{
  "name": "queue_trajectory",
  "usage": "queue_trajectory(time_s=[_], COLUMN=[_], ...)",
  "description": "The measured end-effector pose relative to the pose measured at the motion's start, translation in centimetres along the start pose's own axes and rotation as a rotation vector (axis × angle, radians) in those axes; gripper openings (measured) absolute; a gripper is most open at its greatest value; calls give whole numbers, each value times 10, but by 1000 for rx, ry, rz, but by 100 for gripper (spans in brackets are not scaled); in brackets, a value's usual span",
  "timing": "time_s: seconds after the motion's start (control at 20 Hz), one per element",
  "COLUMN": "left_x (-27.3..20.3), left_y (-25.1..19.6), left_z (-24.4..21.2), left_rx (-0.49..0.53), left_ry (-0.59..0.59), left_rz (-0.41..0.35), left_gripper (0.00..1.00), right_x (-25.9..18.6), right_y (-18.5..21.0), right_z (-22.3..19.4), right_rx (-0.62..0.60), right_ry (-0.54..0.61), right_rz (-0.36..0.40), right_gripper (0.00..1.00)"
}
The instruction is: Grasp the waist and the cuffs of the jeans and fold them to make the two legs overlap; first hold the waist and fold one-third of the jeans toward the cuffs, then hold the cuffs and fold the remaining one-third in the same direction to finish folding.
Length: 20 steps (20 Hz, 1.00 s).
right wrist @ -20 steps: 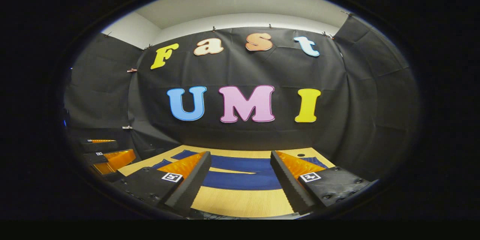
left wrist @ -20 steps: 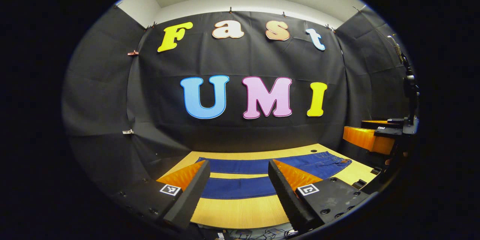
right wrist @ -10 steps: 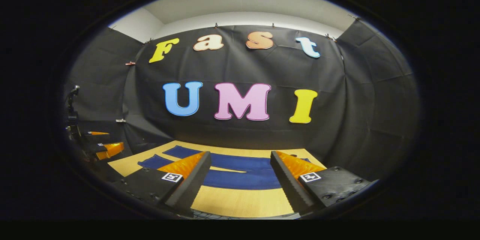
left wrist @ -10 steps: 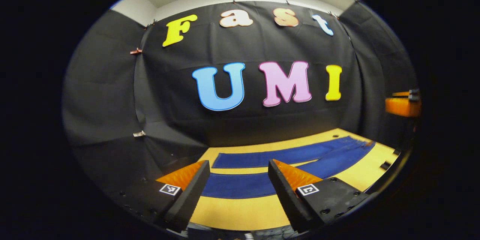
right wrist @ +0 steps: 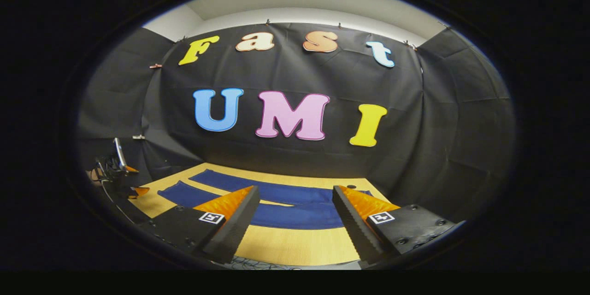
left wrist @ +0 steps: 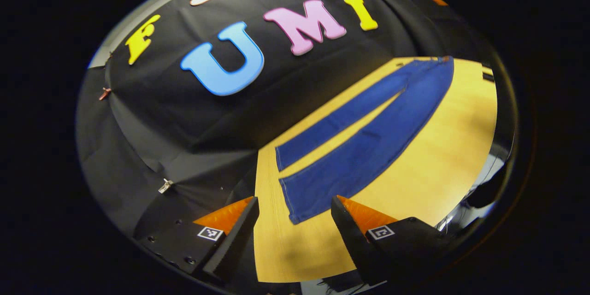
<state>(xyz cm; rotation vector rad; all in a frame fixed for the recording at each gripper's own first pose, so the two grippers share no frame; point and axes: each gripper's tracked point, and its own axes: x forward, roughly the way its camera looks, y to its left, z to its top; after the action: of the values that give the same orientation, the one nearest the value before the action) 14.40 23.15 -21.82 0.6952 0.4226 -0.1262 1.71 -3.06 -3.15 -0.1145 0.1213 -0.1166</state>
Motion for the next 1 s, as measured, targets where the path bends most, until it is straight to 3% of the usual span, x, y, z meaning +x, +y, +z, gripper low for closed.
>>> queue_trajectory(time_s=[0.3, 0.6, 0.65, 0.85, 0.9, 1.0], left_x=[82, 135, 144, 165, 170, 180], left_y=[14, 3, 3, -7, -9, -10], left_z=[-64, -100, -97, -80, -77, -78], left_rx=[205, 480, 521, 624, 640, 651], left_ry=[163, 264, 254, 206, 205, 213], left_rz=[-104, -218, -204, -183, -193, -210], left_gripper=[98, 97, 97, 79, 80, 65], right_x=[6, 9, 7, 1, 0, -1], right_y=[-14, -35, -42, -72, -78, -87], right_z=[-22, -34, -39, -49, -53, -57], right_rx=[-13, -24, -21, -25, -27, -36], right_ry=[77, 104, 118, 146, 156, 167], right_rz=[-50, -103, -114, -183, -197, -215], right_gripper=[97, 97, 97, 97, 97, 97])
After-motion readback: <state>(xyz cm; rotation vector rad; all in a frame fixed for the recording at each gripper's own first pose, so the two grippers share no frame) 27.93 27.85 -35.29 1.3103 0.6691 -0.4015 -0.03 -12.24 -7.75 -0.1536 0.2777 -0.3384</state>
